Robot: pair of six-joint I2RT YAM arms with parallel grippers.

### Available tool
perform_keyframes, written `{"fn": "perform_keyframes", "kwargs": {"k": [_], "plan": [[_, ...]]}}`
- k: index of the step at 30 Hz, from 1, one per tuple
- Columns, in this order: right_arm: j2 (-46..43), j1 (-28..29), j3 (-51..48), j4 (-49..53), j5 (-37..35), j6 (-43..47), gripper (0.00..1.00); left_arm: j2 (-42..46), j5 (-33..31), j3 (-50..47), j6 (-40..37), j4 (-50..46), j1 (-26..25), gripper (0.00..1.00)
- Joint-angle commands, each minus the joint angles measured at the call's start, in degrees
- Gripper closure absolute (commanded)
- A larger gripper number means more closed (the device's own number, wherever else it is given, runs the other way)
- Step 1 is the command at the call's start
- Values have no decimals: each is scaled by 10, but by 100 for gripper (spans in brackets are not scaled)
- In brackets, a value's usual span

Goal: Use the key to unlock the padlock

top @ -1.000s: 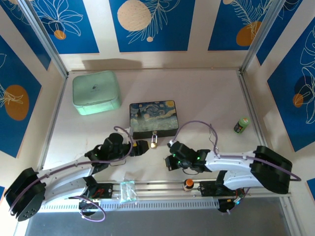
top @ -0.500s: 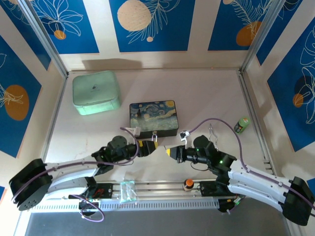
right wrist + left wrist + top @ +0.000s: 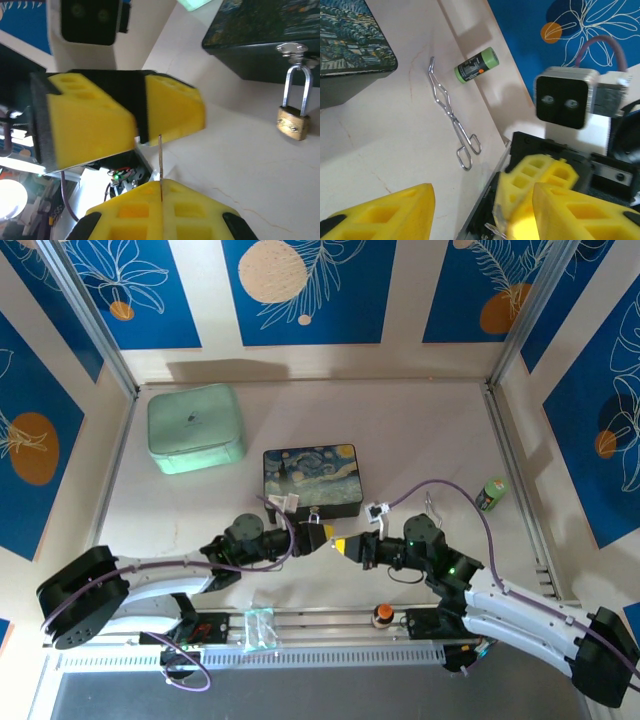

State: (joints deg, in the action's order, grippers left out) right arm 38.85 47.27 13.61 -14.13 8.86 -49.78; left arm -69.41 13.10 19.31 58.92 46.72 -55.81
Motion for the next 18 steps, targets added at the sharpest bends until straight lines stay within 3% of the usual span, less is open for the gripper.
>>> {"fn": "perform_keyframes", "kwargs": {"k": [1, 9, 18], "plan": [[0, -19, -10, -47, 39, -25, 100, 11, 17, 20, 0, 14, -10, 49], [1, -24, -17, -73, 56, -30, 100, 4, 15, 35, -12, -1, -14, 48], [5, -24, -21, -80, 51, -33, 100, -15, 31, 52, -16, 4, -18, 73]]}}
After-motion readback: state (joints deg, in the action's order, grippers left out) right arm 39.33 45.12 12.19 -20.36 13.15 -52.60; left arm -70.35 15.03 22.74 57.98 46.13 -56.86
